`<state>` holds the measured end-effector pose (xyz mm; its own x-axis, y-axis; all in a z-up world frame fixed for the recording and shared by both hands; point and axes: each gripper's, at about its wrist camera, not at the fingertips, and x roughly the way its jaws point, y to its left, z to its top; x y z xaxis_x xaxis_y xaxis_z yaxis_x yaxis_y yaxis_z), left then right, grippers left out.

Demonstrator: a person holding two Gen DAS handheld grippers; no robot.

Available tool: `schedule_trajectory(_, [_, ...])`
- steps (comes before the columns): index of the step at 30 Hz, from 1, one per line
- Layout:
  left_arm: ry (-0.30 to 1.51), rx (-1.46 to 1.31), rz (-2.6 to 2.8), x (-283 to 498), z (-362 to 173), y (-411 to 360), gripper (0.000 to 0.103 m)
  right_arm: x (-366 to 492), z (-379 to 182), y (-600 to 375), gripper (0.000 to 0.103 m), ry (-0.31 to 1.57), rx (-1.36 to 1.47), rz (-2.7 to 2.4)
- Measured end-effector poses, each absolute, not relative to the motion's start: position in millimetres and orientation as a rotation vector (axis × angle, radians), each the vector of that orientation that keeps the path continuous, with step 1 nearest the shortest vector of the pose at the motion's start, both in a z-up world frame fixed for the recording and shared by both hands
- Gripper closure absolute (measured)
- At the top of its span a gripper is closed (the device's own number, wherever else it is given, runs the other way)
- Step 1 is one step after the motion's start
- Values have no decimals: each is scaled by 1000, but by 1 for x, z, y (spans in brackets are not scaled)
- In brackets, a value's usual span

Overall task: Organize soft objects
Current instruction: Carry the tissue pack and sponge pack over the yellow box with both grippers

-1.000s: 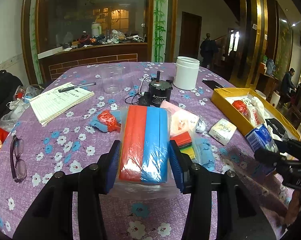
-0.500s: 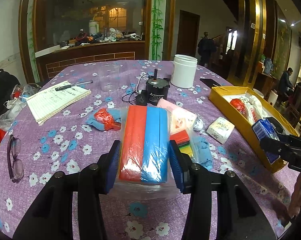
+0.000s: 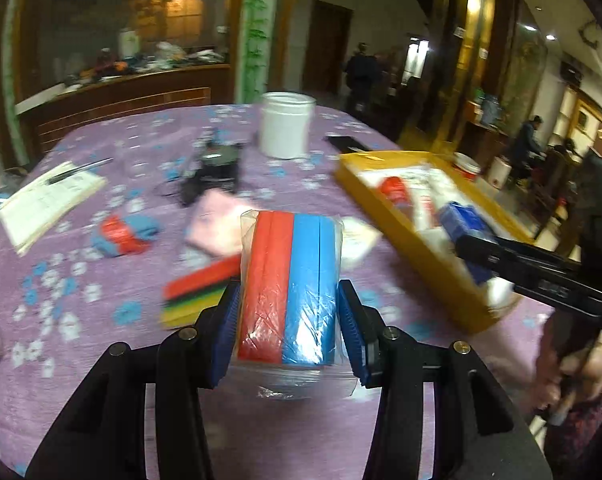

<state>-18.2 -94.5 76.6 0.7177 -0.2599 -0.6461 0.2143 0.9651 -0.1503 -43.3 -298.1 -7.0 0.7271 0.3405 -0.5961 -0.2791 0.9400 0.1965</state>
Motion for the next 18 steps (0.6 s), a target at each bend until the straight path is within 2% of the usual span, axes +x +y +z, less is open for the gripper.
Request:
schedule_trajectory(10, [793,-60,-473,10,89,-205,58,-40,11,-381,50,614,221,210])
schedule_trajectory(18, [861,8,-559,25,69,-279,58,-31,-1,-441,50,632,299,78])
